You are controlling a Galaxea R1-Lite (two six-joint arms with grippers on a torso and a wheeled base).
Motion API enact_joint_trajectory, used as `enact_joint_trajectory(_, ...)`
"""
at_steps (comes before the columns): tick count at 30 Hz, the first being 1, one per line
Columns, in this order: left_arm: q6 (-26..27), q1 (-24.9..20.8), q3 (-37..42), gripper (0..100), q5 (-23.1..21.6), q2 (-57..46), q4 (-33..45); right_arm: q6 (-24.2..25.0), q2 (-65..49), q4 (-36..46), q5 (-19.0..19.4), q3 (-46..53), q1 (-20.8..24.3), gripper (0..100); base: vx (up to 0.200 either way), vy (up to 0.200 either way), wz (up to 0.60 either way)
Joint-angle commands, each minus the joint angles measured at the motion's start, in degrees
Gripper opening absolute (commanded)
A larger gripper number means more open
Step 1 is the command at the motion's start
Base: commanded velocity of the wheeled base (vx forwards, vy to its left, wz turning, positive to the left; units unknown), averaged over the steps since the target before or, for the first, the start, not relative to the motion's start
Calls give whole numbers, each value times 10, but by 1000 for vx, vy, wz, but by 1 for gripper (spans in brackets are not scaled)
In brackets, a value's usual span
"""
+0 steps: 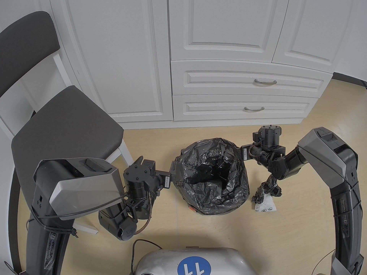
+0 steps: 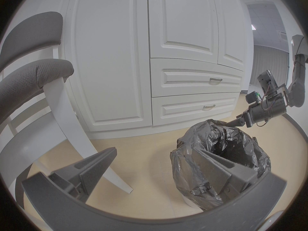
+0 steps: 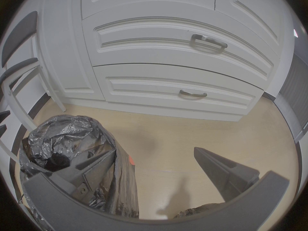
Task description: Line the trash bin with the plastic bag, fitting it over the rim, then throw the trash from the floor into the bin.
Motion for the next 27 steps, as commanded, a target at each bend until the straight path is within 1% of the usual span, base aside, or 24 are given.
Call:
enact_joint_trajectory(1,0,0,0,100,0,1,0,0,18,1,-1,-13,-4,100,0,0,0)
enact_joint_trajectory(5,0,0,0,100,1,1,-1,0,27,2,0,-14,-5,100,0,0,0)
enact_joint_trajectory(11,0,0,-1,100,0,4,0,0,35,36,0,-25,-5,100,0,0,0)
enact_joint_trajectory(19,0,0,-1,100,0,4,-1,0,55,36,0,-45,-9,100,0,0,0)
enact_joint_trajectory(27,-4,-5,0,100,-3,19,0,7,39,23,-4,-48,-11,100,0,0,0)
